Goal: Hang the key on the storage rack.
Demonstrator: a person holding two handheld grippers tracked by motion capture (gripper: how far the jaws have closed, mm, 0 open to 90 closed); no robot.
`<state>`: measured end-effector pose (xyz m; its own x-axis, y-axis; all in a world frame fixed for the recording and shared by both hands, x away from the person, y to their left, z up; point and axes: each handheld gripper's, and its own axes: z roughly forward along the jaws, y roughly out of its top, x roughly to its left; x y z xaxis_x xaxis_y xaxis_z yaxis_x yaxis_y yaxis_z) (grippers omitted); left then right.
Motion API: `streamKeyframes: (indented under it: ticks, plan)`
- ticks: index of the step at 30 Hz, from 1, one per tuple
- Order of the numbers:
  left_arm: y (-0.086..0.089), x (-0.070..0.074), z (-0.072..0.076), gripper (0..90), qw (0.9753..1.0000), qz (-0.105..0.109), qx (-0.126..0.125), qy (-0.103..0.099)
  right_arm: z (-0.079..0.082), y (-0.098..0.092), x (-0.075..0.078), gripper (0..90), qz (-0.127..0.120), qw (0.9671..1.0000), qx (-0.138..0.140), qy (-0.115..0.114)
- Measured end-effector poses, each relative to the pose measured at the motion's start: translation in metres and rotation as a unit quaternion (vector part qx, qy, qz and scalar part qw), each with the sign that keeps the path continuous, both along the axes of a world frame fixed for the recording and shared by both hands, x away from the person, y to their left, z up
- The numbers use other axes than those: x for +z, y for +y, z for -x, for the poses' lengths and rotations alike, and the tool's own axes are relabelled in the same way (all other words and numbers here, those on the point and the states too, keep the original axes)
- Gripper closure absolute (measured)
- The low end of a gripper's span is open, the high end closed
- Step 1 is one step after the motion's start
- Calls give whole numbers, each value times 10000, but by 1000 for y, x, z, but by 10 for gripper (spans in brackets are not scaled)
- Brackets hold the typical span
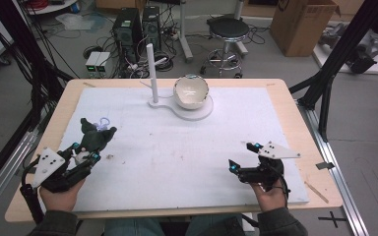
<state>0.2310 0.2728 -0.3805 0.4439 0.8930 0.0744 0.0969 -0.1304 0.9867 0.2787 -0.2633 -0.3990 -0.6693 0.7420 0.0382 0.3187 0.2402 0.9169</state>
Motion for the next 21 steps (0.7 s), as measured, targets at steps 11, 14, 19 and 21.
streamKeyframes:
  ticks: [11,14,19,21]
  plan:
    - [-3,1,-1,541,10000,-67,-28,-8,0,0,0,100,4,10000,-9,14]
    - [-3,3,-2,541,10000,-39,-30,-27,0,1,0,100,2,10000,4,-6]
    - [-5,7,-6,542,10000,31,-74,-7,-1,1,1,100,-22,10000,13,-3]
    - [-7,8,-9,541,10000,27,-79,-1,-1,2,1,100,-20,10000,19,19]
